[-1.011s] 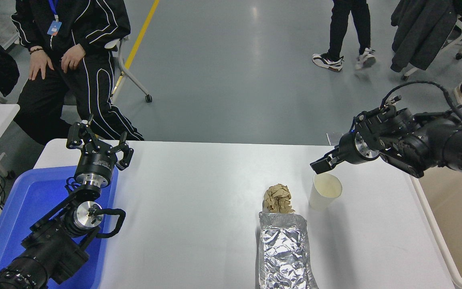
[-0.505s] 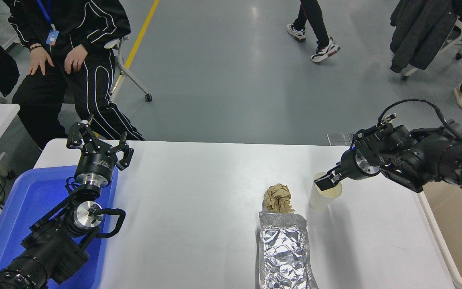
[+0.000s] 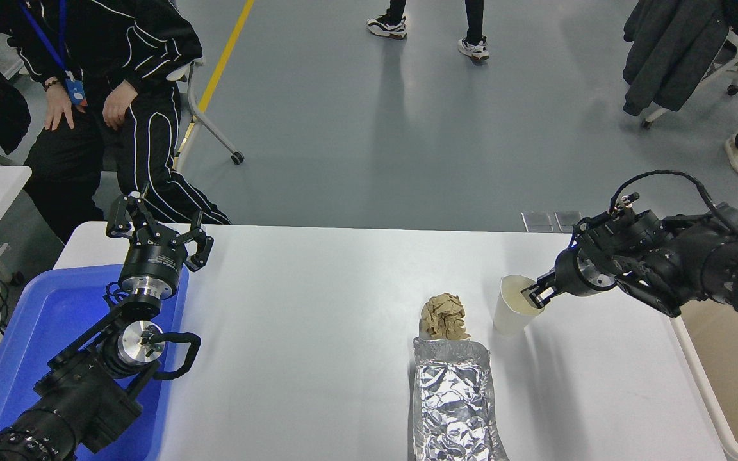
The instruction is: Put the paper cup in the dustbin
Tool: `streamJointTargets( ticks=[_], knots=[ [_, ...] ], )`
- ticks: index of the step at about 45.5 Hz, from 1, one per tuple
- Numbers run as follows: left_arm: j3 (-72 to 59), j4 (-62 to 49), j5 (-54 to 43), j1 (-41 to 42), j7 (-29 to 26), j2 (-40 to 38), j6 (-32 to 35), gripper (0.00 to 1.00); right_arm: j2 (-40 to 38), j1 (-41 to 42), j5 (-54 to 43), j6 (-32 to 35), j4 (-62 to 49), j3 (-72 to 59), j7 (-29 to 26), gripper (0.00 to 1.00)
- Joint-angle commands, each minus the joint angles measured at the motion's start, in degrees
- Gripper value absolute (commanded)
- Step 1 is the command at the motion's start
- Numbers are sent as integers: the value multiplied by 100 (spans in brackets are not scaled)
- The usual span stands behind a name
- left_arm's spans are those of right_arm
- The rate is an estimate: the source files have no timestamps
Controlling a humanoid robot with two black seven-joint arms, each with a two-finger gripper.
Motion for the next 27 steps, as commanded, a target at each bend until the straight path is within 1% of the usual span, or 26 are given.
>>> streamJointTargets(
  ticks=[1, 10, 13, 16, 27],
  knots=[
    [0, 3, -5, 1, -1, 0, 0, 100, 1, -19, 21, 5, -12, -52, 19, 20],
    [0, -6, -5, 1, -1, 0, 0, 100, 1, -28, 39, 5, 14, -52, 54, 19],
    [0, -6, 3, 1, -1, -9, 0, 100, 1, -36, 39, 13, 23, -69, 98, 11],
    [0, -6, -5, 1, -1, 0, 0, 100, 1, -45, 30, 13, 32, -78, 159, 0],
    [0, 3, -5, 1, -1, 0, 0, 100, 1, -36, 48, 40, 32, -43, 274, 0]
  ],
)
